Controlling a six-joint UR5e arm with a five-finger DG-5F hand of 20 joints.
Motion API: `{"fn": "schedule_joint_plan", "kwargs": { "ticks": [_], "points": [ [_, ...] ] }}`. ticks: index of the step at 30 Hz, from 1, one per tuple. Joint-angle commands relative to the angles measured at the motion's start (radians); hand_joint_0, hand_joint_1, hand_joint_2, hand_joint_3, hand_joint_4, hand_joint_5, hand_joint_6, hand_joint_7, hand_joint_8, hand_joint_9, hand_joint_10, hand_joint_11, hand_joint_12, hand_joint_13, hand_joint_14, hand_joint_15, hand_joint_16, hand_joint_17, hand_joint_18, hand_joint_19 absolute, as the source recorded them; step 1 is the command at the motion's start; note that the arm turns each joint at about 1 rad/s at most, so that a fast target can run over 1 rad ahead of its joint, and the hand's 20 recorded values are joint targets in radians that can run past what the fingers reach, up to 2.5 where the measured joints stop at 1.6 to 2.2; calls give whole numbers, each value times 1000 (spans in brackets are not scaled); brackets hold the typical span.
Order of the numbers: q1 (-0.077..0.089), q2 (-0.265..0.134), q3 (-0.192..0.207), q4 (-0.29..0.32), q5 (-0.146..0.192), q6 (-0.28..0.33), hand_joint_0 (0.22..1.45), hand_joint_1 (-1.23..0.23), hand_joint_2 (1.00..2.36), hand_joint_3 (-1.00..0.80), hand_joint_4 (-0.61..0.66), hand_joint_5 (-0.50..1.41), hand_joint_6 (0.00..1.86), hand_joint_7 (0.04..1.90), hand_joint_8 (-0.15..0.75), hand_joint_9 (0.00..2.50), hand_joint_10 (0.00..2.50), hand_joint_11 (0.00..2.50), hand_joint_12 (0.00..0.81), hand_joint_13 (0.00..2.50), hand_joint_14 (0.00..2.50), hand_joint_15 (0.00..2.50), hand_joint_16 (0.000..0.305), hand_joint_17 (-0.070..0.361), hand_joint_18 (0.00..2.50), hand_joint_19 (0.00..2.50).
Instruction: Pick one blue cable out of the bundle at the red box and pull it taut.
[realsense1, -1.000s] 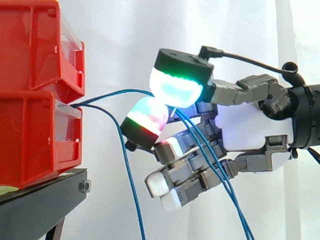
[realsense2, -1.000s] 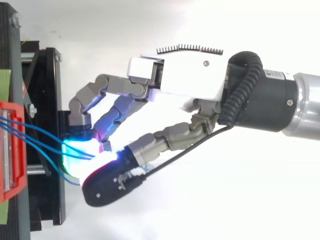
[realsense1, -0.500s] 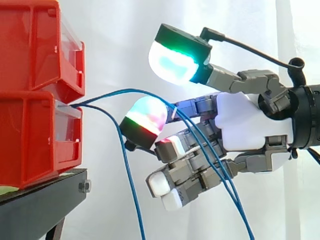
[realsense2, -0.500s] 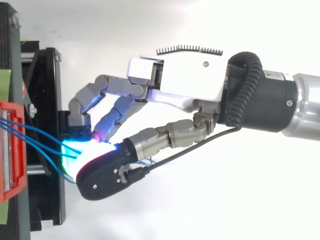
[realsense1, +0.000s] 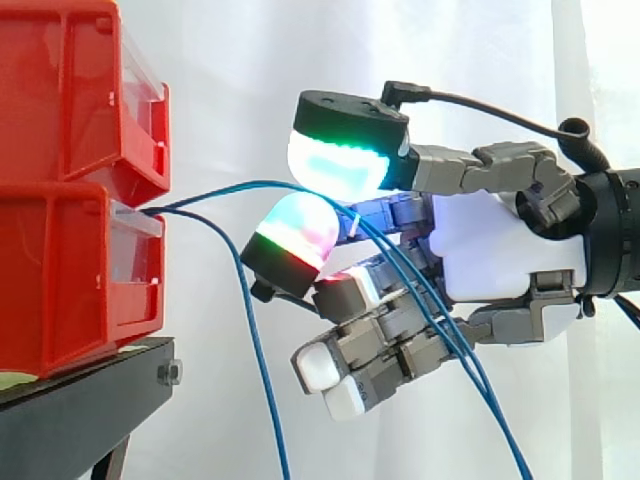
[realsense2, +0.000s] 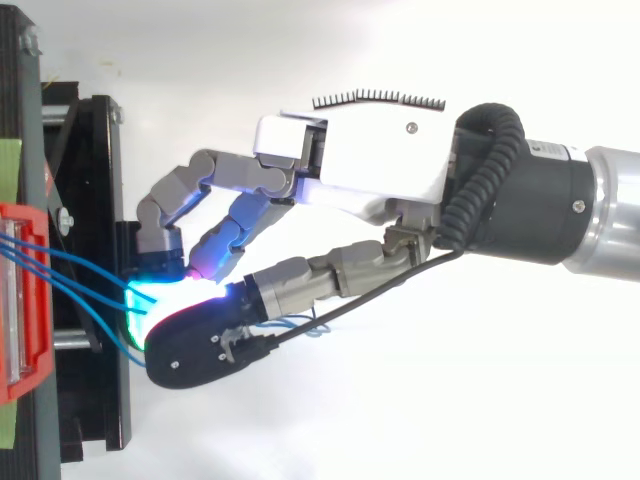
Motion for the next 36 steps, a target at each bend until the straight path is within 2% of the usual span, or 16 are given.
{"fn": "schedule_joint_plan", "kwargs": {
  "ticks": [1,3,6,13,16,18,22,26,33,36],
  "points": [
    [1,0,0,1,0,0,673,-791,1010,-377,-30,-177,941,990,282,1006,14,1146,374,831,19,578,48,108,710,337],
    [-1,0,0,1,0,0,713,-799,1000,-500,-61,-179,941,971,271,989,14,1131,365,821,19,569,48,107,710,316],
    [-1,1,0,1,0,0,716,-816,1000,-500,-70,-183,940,915,258,971,16,1120,363,812,20,564,47,106,709,300],
    [-1,0,0,1,0,0,683,-892,1000,-500,-47,-174,931,934,246,1003,14,1132,355,829,19,562,46,104,711,294],
    [1,0,-1,1,-2,0,623,-913,1000,-500,-3,-162,923,975,253,1036,14,1143,354,838,21,579,46,103,713,312],
    [1,1,0,1,-2,0,515,-850,1000,-500,9,-155,922,969,267,1052,15,1134,372,852,19,581,49,111,737,332],
    [1,0,0,1,0,0,454,-685,1000,-500,23,-146,917,968,299,1087,11,1128,407,873,17,586,55,125,760,352],
    [1,1,0,1,0,0,536,-601,1000,-500,16,-148,907,1042,277,1096,14,1130,386,853,20,590,50,112,709,394],
    [1,1,0,-2,0,2,612,-742,1016,-299,25,-148,917,1076,279,1092,15,1152,380,860,21,598,48,107,712,381],
    [1,0,0,-2,0,3,667,-797,1015,-308,-28,-153,927,1066,283,1072,14,1156,371,865,19,585,47,106,722,353]
  ]
}}
